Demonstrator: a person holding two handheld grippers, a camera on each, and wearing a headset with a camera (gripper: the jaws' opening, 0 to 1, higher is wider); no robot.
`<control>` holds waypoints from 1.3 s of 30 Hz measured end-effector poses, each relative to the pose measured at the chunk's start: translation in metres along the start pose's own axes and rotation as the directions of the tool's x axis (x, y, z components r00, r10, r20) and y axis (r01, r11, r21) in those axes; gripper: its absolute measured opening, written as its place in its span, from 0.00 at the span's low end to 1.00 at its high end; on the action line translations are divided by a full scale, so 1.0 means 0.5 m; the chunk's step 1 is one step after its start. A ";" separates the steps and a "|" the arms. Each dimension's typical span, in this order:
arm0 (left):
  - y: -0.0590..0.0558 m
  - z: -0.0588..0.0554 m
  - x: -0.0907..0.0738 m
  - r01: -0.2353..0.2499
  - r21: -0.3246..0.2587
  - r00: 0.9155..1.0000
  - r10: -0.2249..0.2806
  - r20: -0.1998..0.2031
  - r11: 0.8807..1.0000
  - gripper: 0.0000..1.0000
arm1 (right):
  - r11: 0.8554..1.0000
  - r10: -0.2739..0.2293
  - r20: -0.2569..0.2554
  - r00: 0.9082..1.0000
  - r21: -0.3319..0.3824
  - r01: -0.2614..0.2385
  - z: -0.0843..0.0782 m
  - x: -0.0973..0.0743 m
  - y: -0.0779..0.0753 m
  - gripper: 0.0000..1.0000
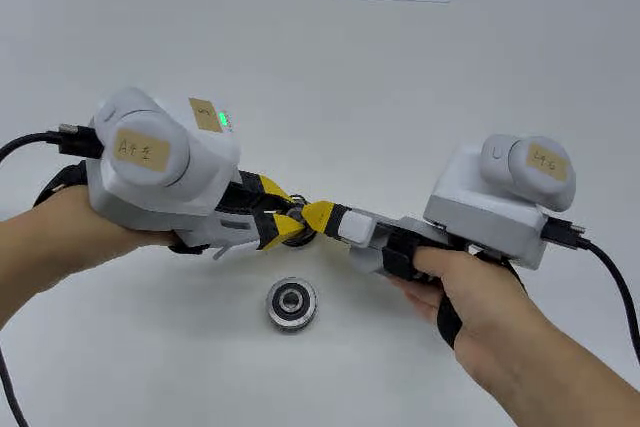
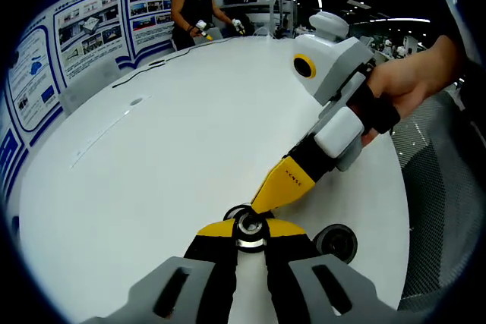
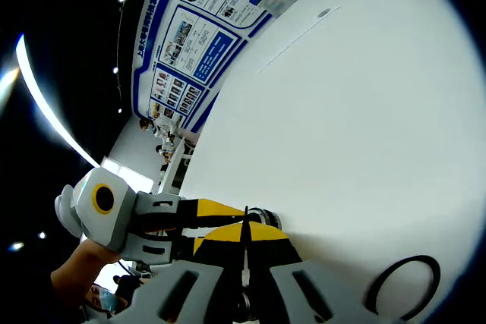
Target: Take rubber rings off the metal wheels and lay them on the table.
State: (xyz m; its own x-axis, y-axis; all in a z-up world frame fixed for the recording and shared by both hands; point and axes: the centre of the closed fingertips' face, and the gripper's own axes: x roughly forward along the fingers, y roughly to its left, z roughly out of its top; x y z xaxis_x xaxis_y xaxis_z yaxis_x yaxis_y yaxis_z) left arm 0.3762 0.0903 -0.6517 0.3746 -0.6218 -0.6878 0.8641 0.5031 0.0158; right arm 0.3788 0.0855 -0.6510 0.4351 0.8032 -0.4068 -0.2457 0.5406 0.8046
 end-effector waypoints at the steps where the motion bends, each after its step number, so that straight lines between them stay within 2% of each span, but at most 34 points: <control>1: 0.000 0.000 0.000 -0.001 0.001 1.000 0.001 -0.003 1.000 0.13 | 1.000 -0.002 -0.001 1.000 0.001 0.002 -0.001 0.000 -0.001 0.02; 6: -0.002 0.001 -0.001 -0.007 0.014 1.000 0.007 -0.014 1.000 0.14 | 1.000 -0.001 0.002 1.000 0.016 0.001 -0.001 -0.003 -0.002 0.02; 10: -0.011 0.010 -0.010 -0.001 0.017 1.000 0.001 0.001 1.000 0.15 | 0.999 0.005 0.003 1.000 0.038 -0.005 -0.002 -0.003 -0.002 0.02; 14: -0.001 0.004 -0.024 -0.036 0.024 0.999 0.037 -0.016 0.999 0.17 | 0.999 0.011 0.000 1.000 0.040 -0.011 -0.002 -0.003 0.002 0.02; 18: 0.014 0.010 -0.049 -0.075 -0.019 0.997 0.075 0.017 0.997 0.17 | 0.999 0.021 -0.002 1.000 0.044 -0.021 -0.003 -0.002 0.008 0.02; 21: 0.025 0.009 -0.071 -0.103 -0.076 0.994 0.106 0.037 0.992 0.19 | 0.998 0.032 -0.002 0.999 0.050 -0.032 -0.003 0.000 0.015 0.02; 23: 0.041 0.009 -0.089 -0.153 -0.134 0.985 0.162 0.062 0.979 0.21 | 0.998 0.040 -0.004 0.999 0.052 -0.039 -0.005 0.001 0.020 0.02; 24: 0.043 0.010 -0.098 -0.159 -0.163 0.982 0.174 0.080 0.974 0.20 | 0.998 0.042 -0.003 0.999 0.054 -0.042 -0.005 0.002 0.021 0.02; 31: 0.042 0.001 -0.124 -0.179 -0.190 0.976 0.199 0.093 0.965 0.23 | 0.995 0.070 0.018 0.997 0.070 -0.071 0.005 -0.008 0.039 0.02; 39: 0.026 0.018 -0.127 -0.168 -0.218 0.969 0.202 0.142 0.961 0.25 | 0.994 0.059 0.069 0.996 0.086 -0.065 0.036 -0.040 0.029 0.02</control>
State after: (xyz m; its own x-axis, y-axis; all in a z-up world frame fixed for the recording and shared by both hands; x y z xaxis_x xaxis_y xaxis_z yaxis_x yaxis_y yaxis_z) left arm 0.3665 0.1307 -0.6010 0.5851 -0.5866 -0.5600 0.6943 0.7191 -0.0279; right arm 0.3821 0.0727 -0.6237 0.4785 0.8145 -0.3279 -0.1976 0.4638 0.8636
